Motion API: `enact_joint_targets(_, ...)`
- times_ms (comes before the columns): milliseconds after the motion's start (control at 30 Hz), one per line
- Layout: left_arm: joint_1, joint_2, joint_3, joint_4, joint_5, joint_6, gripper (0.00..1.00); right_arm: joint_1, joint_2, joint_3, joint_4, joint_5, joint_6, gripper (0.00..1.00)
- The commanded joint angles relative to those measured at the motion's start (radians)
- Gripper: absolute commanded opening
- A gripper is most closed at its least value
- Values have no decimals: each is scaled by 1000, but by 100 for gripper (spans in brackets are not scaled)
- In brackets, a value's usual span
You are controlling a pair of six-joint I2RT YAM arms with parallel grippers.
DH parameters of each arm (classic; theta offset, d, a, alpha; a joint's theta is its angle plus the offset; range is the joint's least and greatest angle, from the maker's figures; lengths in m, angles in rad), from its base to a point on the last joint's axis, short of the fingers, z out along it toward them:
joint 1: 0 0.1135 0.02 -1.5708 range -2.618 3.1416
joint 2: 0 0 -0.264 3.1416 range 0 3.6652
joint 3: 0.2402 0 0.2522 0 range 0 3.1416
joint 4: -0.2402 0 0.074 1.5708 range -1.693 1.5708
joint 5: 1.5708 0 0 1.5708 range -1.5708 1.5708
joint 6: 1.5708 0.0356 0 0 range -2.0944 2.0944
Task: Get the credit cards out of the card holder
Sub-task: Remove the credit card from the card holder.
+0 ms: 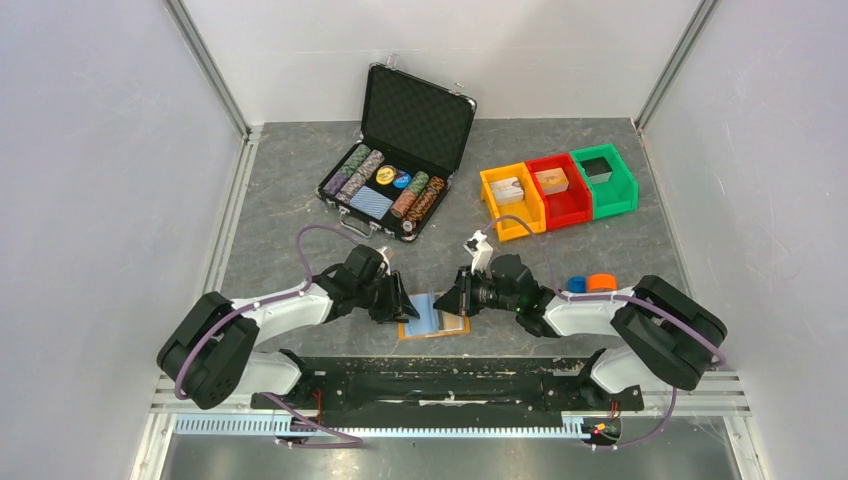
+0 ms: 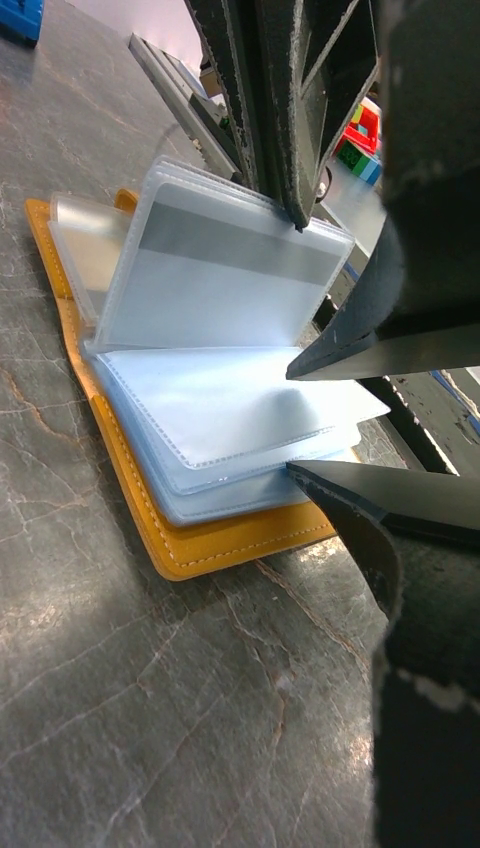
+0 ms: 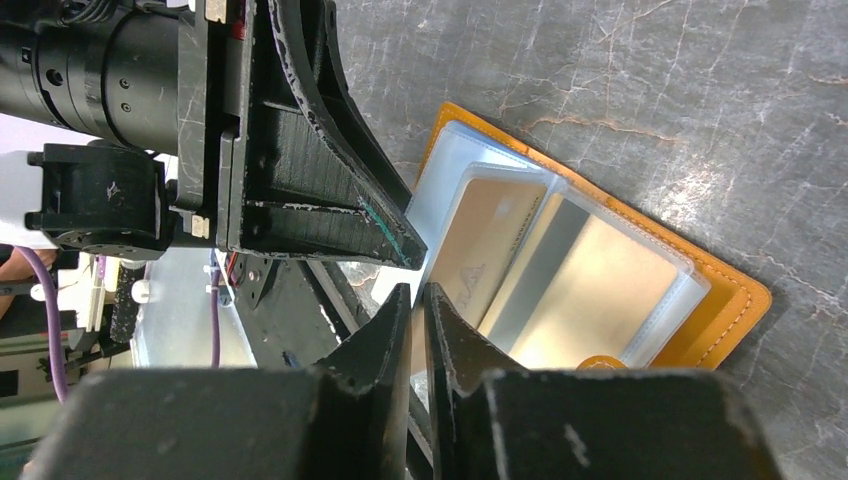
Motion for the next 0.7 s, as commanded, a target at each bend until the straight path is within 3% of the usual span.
enact_joint_targets(0, 0, -8, -18, -27, -35, -4, 43, -5, 4, -20, 87, -25, 26, 12)
enact_joint_targets(133, 0, -2, -22, -27, -38, -3, 43, -7, 20, -54, 177, -48, 79, 16)
enact_joint_targets(433, 0, -8, -22, -28, -41, -5, 43, -8, 17, -69, 170, -24, 77, 9)
enact_joint_targets(667, 0, -19, -24, -28, -43, -7, 43, -10, 32, -93, 264, -52, 120, 4)
